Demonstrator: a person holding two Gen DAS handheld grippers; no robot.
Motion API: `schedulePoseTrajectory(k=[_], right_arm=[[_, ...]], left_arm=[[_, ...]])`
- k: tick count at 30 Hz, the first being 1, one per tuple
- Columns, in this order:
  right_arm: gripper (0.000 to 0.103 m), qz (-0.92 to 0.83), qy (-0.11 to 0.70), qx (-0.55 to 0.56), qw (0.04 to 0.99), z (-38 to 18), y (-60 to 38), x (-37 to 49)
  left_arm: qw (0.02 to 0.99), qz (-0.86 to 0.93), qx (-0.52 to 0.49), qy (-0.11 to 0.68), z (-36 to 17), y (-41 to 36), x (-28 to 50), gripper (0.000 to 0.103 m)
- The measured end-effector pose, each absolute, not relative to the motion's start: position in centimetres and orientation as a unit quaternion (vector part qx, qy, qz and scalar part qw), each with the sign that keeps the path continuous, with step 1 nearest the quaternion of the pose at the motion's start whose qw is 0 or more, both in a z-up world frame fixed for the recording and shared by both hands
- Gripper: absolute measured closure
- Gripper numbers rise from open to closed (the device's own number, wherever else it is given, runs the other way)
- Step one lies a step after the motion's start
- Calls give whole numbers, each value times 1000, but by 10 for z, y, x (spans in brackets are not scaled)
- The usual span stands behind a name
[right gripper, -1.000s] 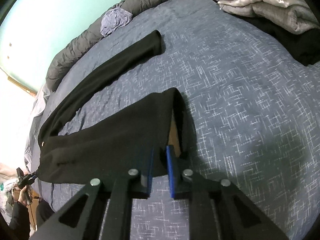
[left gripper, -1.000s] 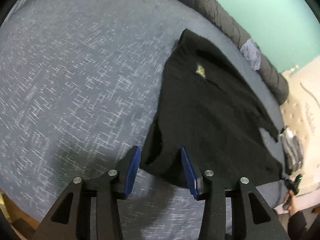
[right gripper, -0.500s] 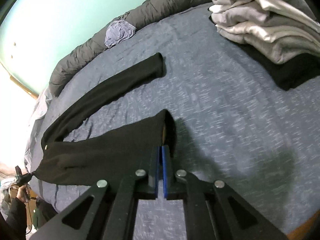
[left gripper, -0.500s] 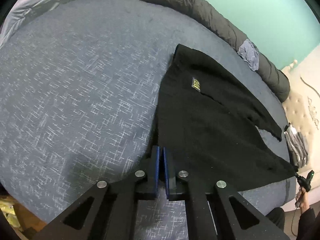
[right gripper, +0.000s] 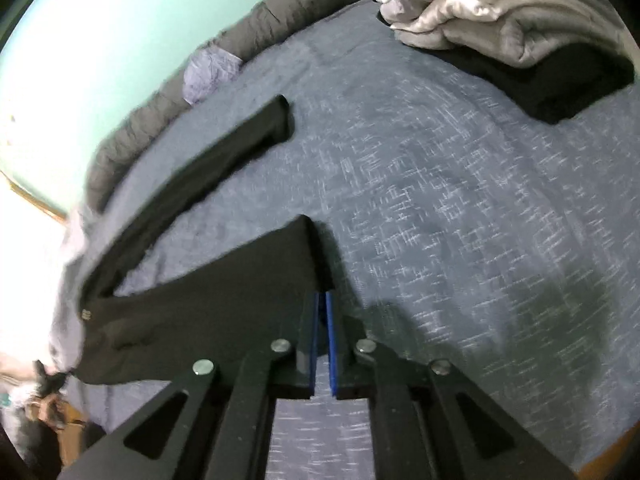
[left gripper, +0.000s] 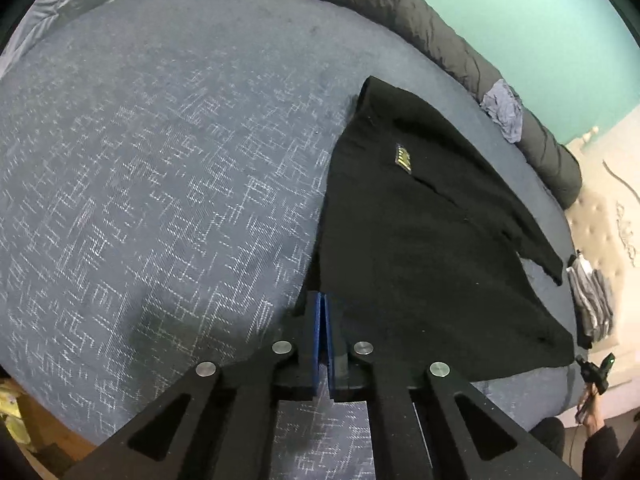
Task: Fold clothes
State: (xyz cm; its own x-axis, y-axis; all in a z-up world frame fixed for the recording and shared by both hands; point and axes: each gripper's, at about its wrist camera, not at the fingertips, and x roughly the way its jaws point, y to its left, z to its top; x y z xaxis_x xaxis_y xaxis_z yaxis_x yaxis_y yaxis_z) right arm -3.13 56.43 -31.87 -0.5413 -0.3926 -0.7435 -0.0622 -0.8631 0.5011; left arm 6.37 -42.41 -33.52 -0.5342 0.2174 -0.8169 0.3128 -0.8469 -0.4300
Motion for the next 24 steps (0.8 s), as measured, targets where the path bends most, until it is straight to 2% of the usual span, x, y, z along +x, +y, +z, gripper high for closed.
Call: schedulePoseTrajectory(k=[1, 2, 3, 7, 9, 11, 13, 14, 15, 19, 24], right_arm=[[73, -841, -243, 471, 109, -320, 562, -31], [45, -839, -237, 476, 112, -322, 559, -32], [41, -838, -228, 483, 111, -324, 555, -33], [41, -834, -233, 486, 116, -333, 545, -39], [48, -834, -223, 490, 118, -337, 538, -42], [80, -836, -208, 493, 122, -340, 529, -45], [95, -841, -193, 490, 122, -337, 522, -45], [97, -843, -188, 489, 119, -335, 520, -45], [98, -845, -184, 489, 116, -333, 520, -46], [100, -853, -176, 479, 109, -316, 524, -44], [100, -864, -172, 462, 104, -288, 534, -38]], left_arm=[[30, -832, 479, 279, -334, -425, 66, 90], [26, -833, 475, 283, -333, -424, 68, 75], [22, -835, 470, 284, -334, -422, 67, 63], [17, -837, 474, 273, -341, -415, 61, 60], [9, -834, 479, 273, -347, -411, 57, 61], [9, -835, 481, 267, -351, -407, 55, 61], [10, -835, 484, 261, -353, -403, 52, 65], [10, -836, 485, 257, -355, -401, 51, 83], [11, -836, 486, 255, -355, -401, 51, 97], [23, -845, 487, 218, -342, -398, 51, 100], [30, -850, 478, 218, -319, -409, 54, 100]])
